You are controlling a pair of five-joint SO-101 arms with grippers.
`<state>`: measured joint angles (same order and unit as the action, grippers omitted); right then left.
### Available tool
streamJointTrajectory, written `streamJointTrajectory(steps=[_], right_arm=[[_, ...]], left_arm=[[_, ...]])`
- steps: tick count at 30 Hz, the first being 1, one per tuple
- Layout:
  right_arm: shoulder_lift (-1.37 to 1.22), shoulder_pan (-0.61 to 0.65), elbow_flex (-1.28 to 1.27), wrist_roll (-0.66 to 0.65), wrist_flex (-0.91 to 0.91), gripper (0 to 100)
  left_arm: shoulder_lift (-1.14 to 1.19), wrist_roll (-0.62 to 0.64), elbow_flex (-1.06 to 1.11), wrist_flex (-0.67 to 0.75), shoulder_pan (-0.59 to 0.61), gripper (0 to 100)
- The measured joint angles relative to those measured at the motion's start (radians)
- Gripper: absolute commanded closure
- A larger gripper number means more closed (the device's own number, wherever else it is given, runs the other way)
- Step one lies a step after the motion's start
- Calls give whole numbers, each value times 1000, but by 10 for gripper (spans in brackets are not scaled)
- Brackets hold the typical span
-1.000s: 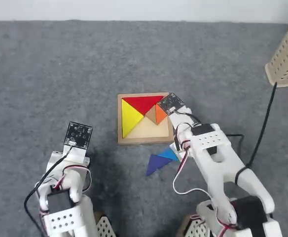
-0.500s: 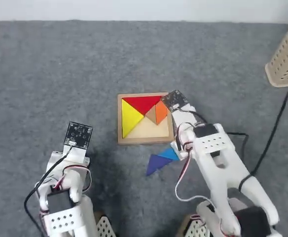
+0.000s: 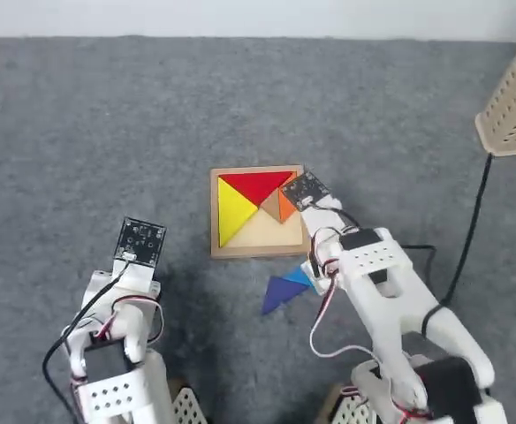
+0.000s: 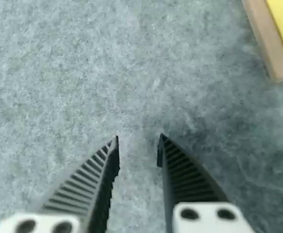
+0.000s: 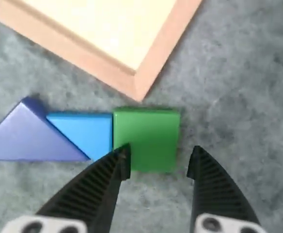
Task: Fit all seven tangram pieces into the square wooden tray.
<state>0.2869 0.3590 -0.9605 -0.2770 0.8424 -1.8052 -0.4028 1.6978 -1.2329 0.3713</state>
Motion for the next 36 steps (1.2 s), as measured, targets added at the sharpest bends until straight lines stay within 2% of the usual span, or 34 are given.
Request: streamJointTrajectory(steps=[6,12,16,21,25,36], right_arm=[[-97,-114,89,0,0,792],[-112,-140,104,0,0,790],[-98,-129,115,0,21,790],[-18,-57,72,0,31,790],[-12,-46,37,-5,-18,790],[-143,-48,66,-58,-49,794]], left_arm=[[0,0,0,0,0,879],[0,0,0,0,0,879],[0,0,0,0,0,879],[0,0,0,0,0,879],[0,0,0,0,0,879],[0,0,0,0,0,879]])
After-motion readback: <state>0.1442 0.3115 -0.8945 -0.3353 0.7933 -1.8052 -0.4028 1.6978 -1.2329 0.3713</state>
